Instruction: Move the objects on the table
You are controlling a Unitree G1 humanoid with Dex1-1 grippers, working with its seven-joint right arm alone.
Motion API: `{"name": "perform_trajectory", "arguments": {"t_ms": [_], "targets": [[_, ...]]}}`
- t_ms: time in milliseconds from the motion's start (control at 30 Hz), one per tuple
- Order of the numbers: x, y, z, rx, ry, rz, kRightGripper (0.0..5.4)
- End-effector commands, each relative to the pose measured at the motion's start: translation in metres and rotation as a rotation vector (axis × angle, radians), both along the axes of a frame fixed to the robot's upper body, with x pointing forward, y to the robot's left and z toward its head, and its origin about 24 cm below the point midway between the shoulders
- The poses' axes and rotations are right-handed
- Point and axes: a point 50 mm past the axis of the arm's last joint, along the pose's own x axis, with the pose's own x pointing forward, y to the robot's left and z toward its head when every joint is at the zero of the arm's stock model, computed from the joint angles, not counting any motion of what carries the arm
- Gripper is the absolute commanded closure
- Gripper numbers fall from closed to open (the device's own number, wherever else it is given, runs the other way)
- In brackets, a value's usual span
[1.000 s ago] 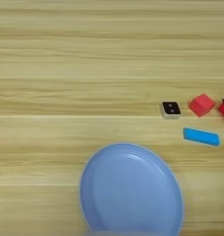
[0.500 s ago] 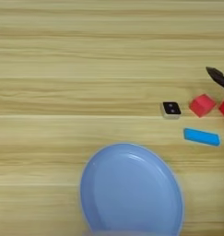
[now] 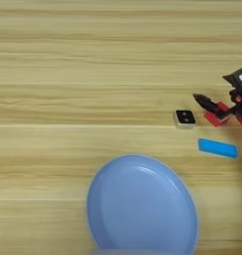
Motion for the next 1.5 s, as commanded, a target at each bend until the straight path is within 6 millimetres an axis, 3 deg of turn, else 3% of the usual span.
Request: {"name": "perform_trajectory", "arguments": {"t_ms": [33, 367, 1067, 1267, 1500], "targets": [[0.01, -0.009, 0.024, -0.06, -0.092, -0.023, 0.04], [0.007, -0.013, 0.01, -0.099, -0.028, -0.013, 0.04], [0.008, -0.023, -0.004, -0.134, 0.015, -0.035, 2.69], [0.009, -0.022, -0.001, -0.128, -0.004, -0.031, 3.01], [0.015, -0.006, 0.029, -0.108, -0.142, 0.015, 3.03]]}}
